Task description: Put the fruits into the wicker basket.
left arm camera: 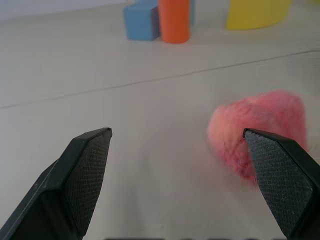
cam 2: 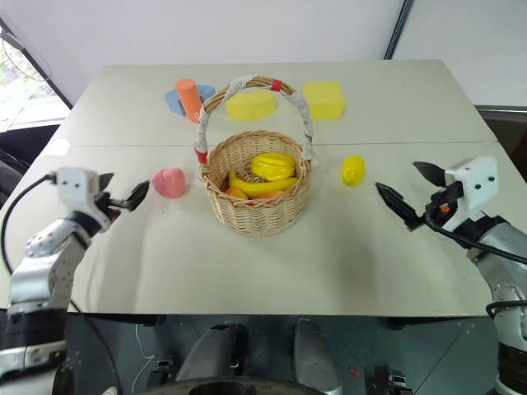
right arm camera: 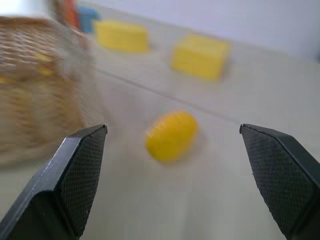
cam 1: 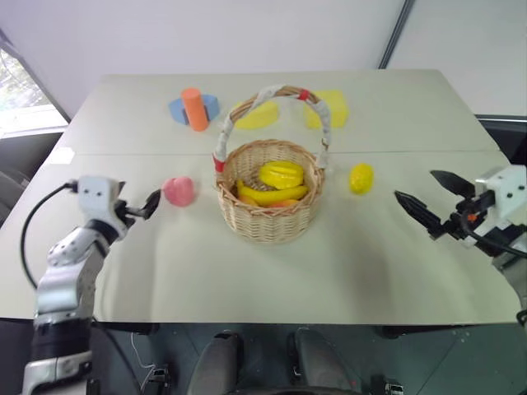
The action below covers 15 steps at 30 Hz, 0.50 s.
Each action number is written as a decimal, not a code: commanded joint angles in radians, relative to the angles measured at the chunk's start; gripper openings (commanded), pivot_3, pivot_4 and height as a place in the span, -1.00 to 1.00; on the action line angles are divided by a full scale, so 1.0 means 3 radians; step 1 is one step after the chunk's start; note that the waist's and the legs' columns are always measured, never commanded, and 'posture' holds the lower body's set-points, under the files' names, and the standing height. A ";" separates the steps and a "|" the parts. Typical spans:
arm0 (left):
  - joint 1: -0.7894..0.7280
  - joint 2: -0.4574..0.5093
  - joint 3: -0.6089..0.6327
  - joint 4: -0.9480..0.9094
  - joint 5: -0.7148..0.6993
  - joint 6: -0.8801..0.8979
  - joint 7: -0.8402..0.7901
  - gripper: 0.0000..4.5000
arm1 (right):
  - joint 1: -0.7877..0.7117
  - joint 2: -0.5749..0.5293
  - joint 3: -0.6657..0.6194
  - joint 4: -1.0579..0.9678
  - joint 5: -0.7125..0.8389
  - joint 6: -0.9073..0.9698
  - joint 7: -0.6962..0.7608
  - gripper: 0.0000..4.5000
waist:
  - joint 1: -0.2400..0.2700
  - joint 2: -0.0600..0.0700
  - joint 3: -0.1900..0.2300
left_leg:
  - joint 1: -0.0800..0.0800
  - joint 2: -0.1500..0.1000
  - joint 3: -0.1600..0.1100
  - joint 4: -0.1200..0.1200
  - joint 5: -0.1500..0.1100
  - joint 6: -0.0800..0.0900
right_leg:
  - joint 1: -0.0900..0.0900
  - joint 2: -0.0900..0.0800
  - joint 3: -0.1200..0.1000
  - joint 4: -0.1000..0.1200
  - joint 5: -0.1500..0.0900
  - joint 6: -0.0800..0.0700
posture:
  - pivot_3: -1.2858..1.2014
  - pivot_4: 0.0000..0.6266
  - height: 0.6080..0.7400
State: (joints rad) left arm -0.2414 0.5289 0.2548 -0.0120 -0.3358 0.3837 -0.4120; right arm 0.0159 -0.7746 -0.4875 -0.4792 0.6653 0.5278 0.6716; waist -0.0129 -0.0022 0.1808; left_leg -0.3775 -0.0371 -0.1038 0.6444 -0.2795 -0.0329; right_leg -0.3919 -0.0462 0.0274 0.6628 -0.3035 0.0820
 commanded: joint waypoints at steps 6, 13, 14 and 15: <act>-0.0462 0.0027 -0.0524 -0.0182 0.0192 0.0500 -0.0050 1.00 | -0.0249 -0.0209 0.0451 -0.0985 0.0711 0.0506 -0.0021 0.97 | 0.0006 -0.0002 0.0001 | -0.0003 -0.0002 -0.0001 0.0004 0.0000 0.0000 | 0.0000 -0.0001 -0.0002 0.0000 0.0000 0.0001 | 0.03 -0.52 1.00; -0.0694 -0.0099 -0.0668 -0.0011 0.0333 0.0651 0.0071 1.00 | -0.0336 -0.0070 0.0670 -0.1029 0.0749 0.0470 -0.0122 0.97 | 0.0012 -0.0007 0.0004 | -0.0002 -0.0002 -0.0002 0.0005 0.0000 0.0000 | 0.0001 -0.0001 -0.0003 0.0000 0.0000 0.0001 | 0.03 -0.52 1.00; -0.0721 -0.0121 -0.0694 0.0021 0.0350 0.0668 0.0073 1.00 | -0.0343 -0.0054 0.0694 -0.1030 0.0740 0.0462 -0.0124 0.97 | 0.0013 -0.0007 0.0004 | -0.0003 -0.0002 -0.0003 0.0006 0.0000 0.0000 | 0.0001 -0.0001 -0.0003 0.0000 0.0000 0.0001 | 0.03 -0.52 1.00; -0.0734 -0.0128 -0.0721 0.0039 0.0372 0.0691 0.0069 1.00 | -0.0354 -0.0045 0.0715 -0.1032 0.0731 0.0456 -0.0134 0.97 | 0.0012 -0.0007 0.0004 | -0.0002 -0.0003 -0.0003 0.0006 0.0000 0.0000 | 0.0001 -0.0001 -0.0004 0.0000 0.0000 0.0001 | 0.03 -0.52 1.00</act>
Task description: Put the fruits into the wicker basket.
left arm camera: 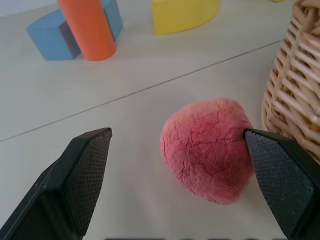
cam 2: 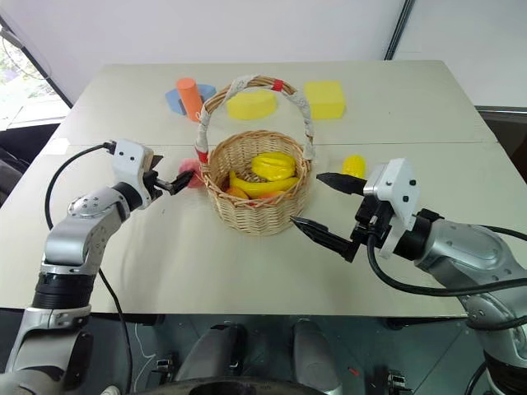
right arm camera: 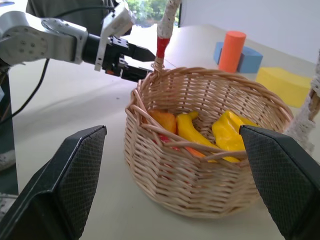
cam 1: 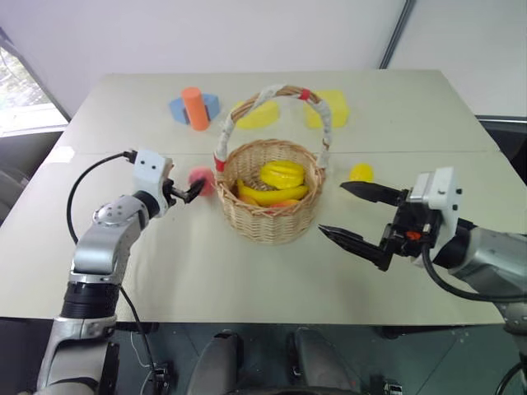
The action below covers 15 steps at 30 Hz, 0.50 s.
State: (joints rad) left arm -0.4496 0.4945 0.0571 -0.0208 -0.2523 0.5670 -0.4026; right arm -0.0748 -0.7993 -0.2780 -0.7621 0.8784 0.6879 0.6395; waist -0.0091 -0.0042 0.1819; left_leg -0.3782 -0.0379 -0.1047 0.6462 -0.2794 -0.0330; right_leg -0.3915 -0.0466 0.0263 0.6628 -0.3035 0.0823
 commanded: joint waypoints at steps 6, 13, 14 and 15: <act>-0.0039 0.0026 -0.0151 0.0049 0.0112 0.0262 -0.0025 1.00 | -0.0127 0.0065 0.0097 -0.0097 0.0009 -0.0106 -0.0075 0.97 | -0.0017 -0.0001 0.0000 | 0.0001 0.0002 0.0000 -0.0001 0.0000 0.0000 | -0.0001 0.0002 0.0000 0.0001 0.0000 0.0000 | 0.03 -0.52 1.00; -0.0084 0.0013 -0.0157 0.0112 0.0170 0.0306 -0.0049 1.00 | -0.0168 0.0100 0.0196 -0.0117 -0.0014 -0.0133 -0.0130 0.97 | -0.0002 -0.0004 0.0002 | -0.0008 0.0000 -0.0003 0.0000 0.0000 0.0000 | -0.0008 0.0000 -0.0001 0.0000 0.0000 0.0000 | 0.03 -0.52 1.00; -0.0086 0.0009 -0.0161 0.0121 0.0173 0.0304 -0.0061 1.00 | -0.0179 0.0105 0.0205 -0.0119 -0.0015 -0.0136 -0.0139 0.97 | -0.0001 -0.0004 0.0002 | -0.0014 0.0000 -0.0004 0.0002 0.0000 -0.0001 | -0.0012 0.0000 -0.0002 0.0000 0.0000 0.0000 | 0.03 -0.52 1.00; -0.0088 0.0008 -0.0163 0.0129 0.0176 0.0302 -0.0070 1.00 | -0.0187 0.0109 0.0213 -0.0121 -0.0015 -0.0137 -0.0148 0.97 | -0.0001 -0.0004 0.0002 | -0.0020 0.0000 -0.0006 0.0004 0.0001 -0.0001 | -0.0016 0.0000 -0.0004 0.0001 0.0000 0.0000 | 0.03 -0.52 1.00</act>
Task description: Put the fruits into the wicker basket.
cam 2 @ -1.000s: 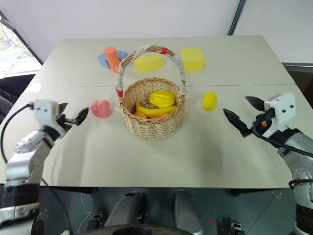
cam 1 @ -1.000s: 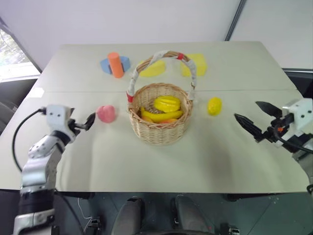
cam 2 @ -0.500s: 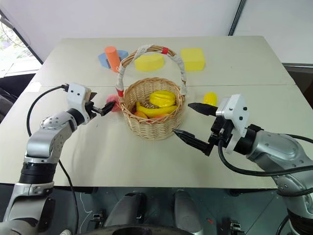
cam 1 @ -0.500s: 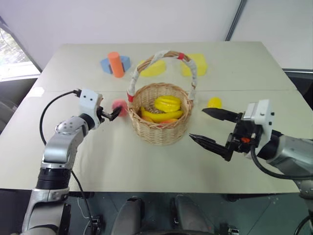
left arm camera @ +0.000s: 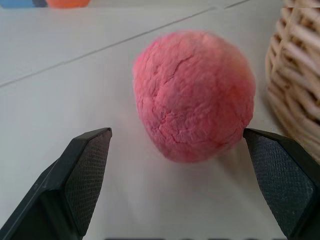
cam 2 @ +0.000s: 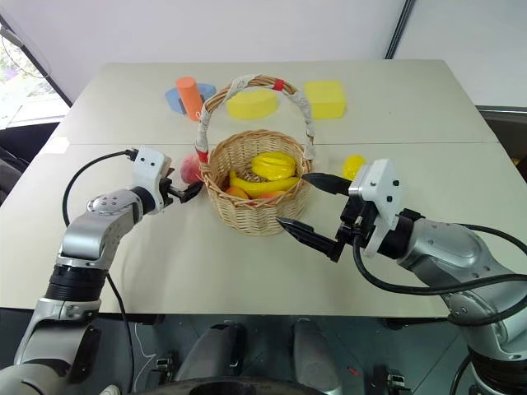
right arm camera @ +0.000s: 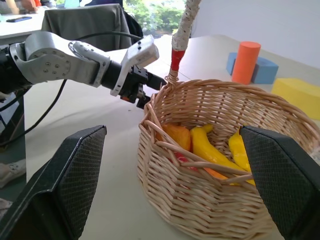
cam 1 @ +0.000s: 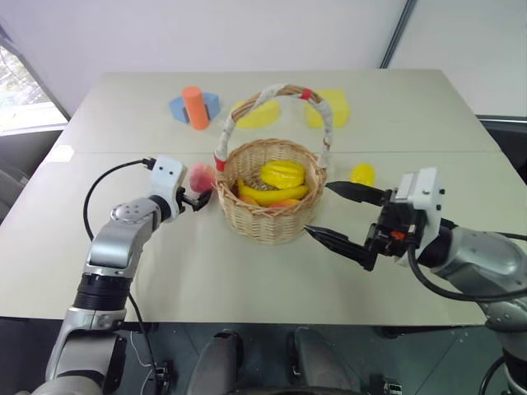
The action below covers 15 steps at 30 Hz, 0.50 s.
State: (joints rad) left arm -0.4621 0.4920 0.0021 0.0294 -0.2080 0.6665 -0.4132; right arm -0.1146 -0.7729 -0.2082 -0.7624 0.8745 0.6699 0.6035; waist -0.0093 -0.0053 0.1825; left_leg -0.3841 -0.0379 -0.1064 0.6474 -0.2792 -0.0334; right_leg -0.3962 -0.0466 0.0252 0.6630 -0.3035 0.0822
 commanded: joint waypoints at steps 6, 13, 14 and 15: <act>-0.0054 -0.0020 0.0044 0.0026 0.0045 -0.0113 -0.0037 0.21 | -0.0053 0.0045 0.0024 -0.0133 -0.0035 -0.0082 -0.0058 1.00 | 0.0000 0.0000 0.0000 | -0.0013 0.0000 -0.0003 0.0002 0.0001 -0.0001 | -0.0011 0.0000 -0.0002 0.0000 0.0000 0.0000 | 0.03 -0.52 1.00; -0.0039 -0.0023 0.0129 0.0010 0.0034 -0.0168 0.0007 -0.03 | -0.0062 0.0060 0.0059 -0.0140 -0.0049 -0.0101 -0.0080 1.00 | -0.0002 0.0000 0.0000 | -0.0013 -0.0001 -0.0003 0.0002 0.0001 -0.0001 | -0.0011 0.0000 -0.0002 0.0000 0.0000 0.0000 | 0.03 -0.52 1.00; -0.0029 -0.0024 0.0158 -0.0003 0.0016 -0.0178 0.0009 -0.03 | -0.0063 0.0060 0.0062 -0.0137 -0.0052 -0.0103 -0.0079 1.00 | -0.0002 0.0000 0.0000 | -0.0013 -0.0001 -0.0003 0.0002 0.0001 -0.0001 | -0.0011 0.0000 -0.0002 0.0001 0.0000 0.0000 | 0.03 -0.52 1.00; -0.0018 -0.0020 0.0173 -0.0013 0.0013 -0.0190 0.0010 -0.03 | -0.0064 0.0059 0.0067 -0.0133 -0.0057 -0.0107 -0.0074 1.00 | -0.0002 0.0000 0.0000 | -0.0013 -0.0001 -0.0003 0.0002 0.0001 -0.0001 | -0.0011 0.0000 -0.0002 0.0001 0.0000 0.0000 | 0.03 -0.52 1.00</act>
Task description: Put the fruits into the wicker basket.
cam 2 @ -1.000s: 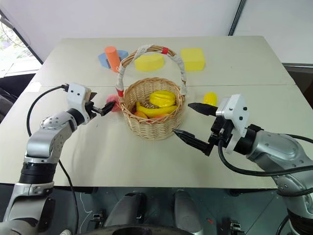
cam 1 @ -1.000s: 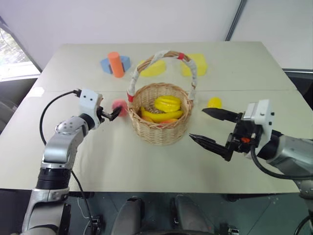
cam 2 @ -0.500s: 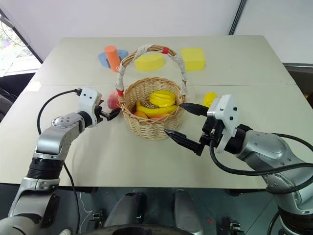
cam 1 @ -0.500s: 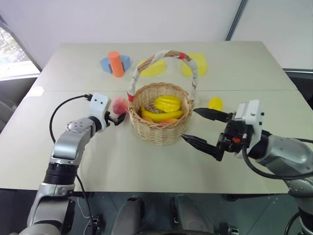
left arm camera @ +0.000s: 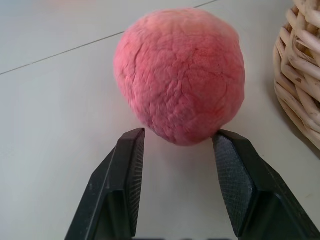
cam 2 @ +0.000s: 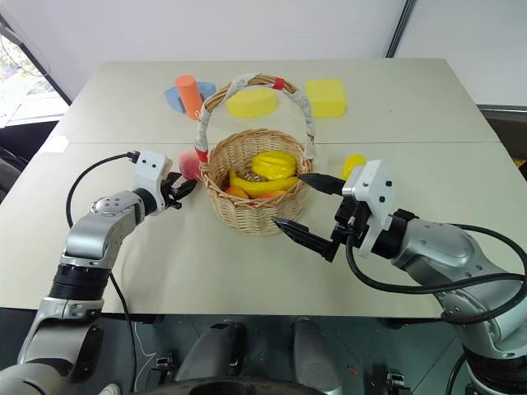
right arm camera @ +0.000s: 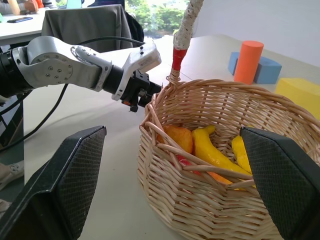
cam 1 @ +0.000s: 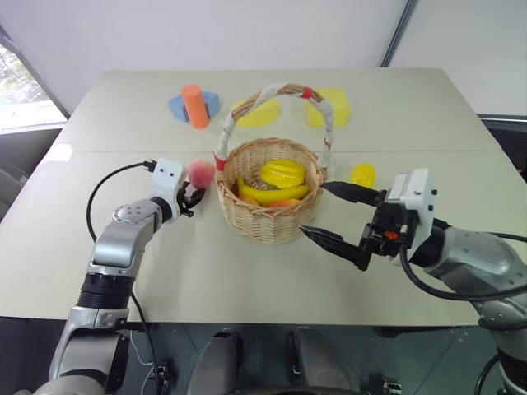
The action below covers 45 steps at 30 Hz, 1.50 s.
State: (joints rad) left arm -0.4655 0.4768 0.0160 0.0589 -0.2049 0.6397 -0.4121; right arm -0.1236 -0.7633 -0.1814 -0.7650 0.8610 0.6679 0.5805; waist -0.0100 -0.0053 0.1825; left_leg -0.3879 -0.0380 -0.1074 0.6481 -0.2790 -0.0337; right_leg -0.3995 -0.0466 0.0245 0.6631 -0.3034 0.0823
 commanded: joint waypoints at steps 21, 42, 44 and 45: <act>-0.0243 -0.0052 0.0161 0.0112 0.0020 -0.0209 -0.0024 0.98 | -0.0331 0.0067 0.0103 0.0031 -0.0106 -0.0156 0.0071 1.00 | 0.0000 0.0000 0.0000 | -0.0001 -0.0002 0.0000 0.0003 0.0001 -0.0001 | 0.0000 0.0000 -0.0002 0.0002 0.0001 0.0001 | 0.03 -0.52 1.00; -0.0546 -0.0139 0.0036 0.0480 0.0091 -0.0364 -0.0243 0.98 | -0.0459 0.0076 0.0142 -0.0016 -0.0099 -0.0130 -0.0001 1.00 | -0.0005 0.0000 0.0000 | -0.0004 -0.0003 -0.0001 0.0004 0.0001 -0.0001 | -0.0004 -0.0001 -0.0002 0.0004 0.0001 0.0001 | 0.03 -0.52 1.00; -0.0504 -0.0110 0.0076 0.0372 0.0030 -0.0321 -0.0311 0.98 | -0.0461 0.0075 0.0141 -0.0019 -0.0094 -0.0128 -0.0004 1.00 | -0.0005 0.0000 0.0000 | -0.0005 -0.0003 -0.0001 0.0004 0.0001 -0.0001 | -0.0005 -0.0001 -0.0001 0.0005 0.0001 0.0001 | 0.03 -0.52 1.00; -0.0486 -0.0089 0.0087 0.0323 0.0019 -0.0294 -0.0326 0.98 | -0.0460 0.0074 0.0140 -0.0018 -0.0094 -0.0129 -0.0003 1.00 | -0.0004 0.0000 0.0000 | -0.0005 -0.0003 -0.0001 0.0004 0.0001 -0.0002 | -0.0005 -0.0001 -0.0001 0.0005 0.0001 0.0001 | 0.03 -0.52 1.00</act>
State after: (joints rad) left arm -0.6107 0.4320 0.0169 0.2137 -0.1847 0.5438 -0.4958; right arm -0.2489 -0.7461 -0.1269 -0.7415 0.8271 0.6411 0.5819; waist -0.0111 -0.0054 0.1825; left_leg -0.3894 -0.0389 -0.1077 0.6494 -0.2785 -0.0342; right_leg -0.4011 -0.0468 0.0241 0.6646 -0.3030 0.0827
